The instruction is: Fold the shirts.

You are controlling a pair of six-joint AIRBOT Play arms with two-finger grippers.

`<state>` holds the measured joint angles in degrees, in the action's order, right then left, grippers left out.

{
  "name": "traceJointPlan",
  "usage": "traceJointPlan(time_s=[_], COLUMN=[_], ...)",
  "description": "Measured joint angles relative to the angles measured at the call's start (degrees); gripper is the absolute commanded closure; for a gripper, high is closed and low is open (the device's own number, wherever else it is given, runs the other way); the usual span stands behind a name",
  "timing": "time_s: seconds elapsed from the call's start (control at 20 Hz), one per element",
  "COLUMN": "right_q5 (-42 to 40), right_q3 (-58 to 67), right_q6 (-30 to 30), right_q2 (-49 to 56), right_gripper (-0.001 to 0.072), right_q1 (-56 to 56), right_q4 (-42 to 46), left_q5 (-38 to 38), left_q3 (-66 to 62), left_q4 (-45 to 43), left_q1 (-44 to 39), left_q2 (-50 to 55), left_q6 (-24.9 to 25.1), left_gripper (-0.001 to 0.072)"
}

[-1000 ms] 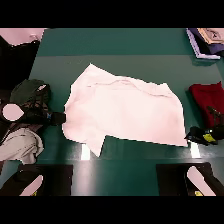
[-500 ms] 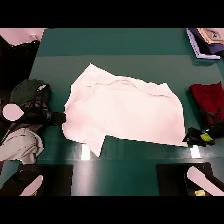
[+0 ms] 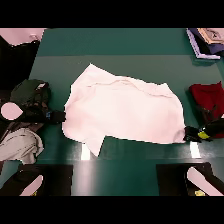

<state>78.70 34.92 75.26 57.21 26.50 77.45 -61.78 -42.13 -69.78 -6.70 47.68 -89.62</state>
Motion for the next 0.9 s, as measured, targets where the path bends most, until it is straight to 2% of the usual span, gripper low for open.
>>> traceJointPlan(time_s=[0.15,0.35,0.6,0.75,0.9], right_q5=[-1.7,-7.58,-15.61,-17.03,-16.17], right_q3=[4.59,16.5,41.94,59.52,75.63], right_q6=[1.36,2.4,2.75,2.8,3.13], right_q2=[-5.42,-10.82,-11.91,-9.6,-6.4], right_gripper=[0.0703,0.0703,0.0702,0.0703,0.0702], right_q1=[-0.15,-0.22,-0.22,-0.22,-0.22], right_q4=[-3.96,-16.81,-27.76,-29.44,-30.27], left_q5=[0.07,1.46,7.89,10.58,11.72], left_q3=[-7.58,-26.01,-54.12,-68.87,-77.83], left_q4=[0.11,0.02,-0.04,-0.02,0.57], left_q1=[0.0,0.0,0.02,0.02,0.02], left_q2=[0.0,0.0,-0.07,-0.13,-0.55], left_q6=[0.0,1.22,3.61,4.74,5.2], left_gripper=[0.0683,0.0683,0.0683,0.0683,0.0684])
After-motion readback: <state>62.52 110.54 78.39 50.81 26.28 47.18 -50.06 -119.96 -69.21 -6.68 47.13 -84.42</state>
